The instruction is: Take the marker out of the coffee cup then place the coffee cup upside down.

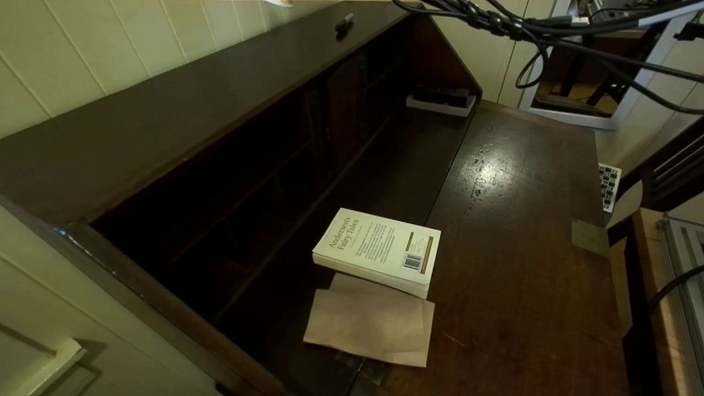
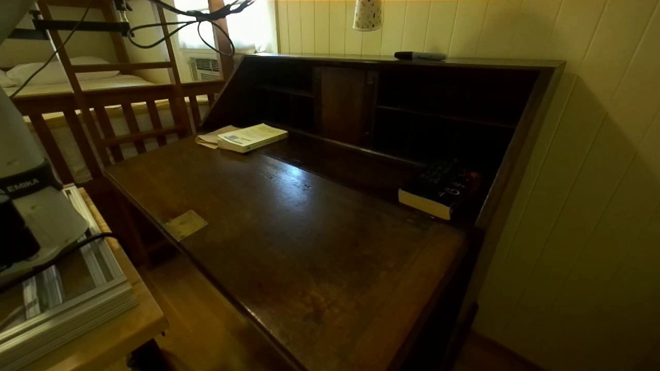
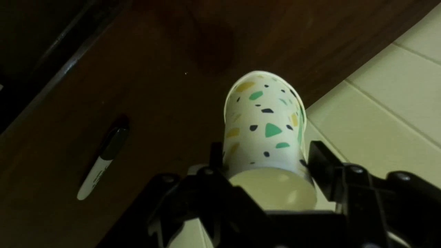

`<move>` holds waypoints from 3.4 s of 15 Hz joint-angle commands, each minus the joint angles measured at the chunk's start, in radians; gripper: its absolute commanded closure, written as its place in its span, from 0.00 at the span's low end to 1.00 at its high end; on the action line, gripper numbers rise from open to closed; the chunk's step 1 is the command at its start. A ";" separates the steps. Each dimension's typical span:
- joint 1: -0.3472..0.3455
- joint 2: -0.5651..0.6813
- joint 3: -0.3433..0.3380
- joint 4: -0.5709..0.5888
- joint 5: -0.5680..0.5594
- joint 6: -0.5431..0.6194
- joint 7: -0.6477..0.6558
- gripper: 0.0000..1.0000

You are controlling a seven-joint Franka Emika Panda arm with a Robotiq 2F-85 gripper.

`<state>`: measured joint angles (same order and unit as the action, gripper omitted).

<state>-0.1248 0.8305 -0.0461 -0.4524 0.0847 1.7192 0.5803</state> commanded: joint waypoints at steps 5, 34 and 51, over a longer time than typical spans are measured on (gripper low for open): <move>-0.031 -0.020 0.036 -0.015 0.062 -0.058 0.031 0.39; -0.041 0.011 0.030 0.001 0.048 -0.187 -0.066 0.00; -0.117 -0.075 0.086 -0.016 0.134 -0.207 -0.237 0.00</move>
<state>-0.2444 0.7644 0.0457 -0.4524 0.2143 1.5067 0.3449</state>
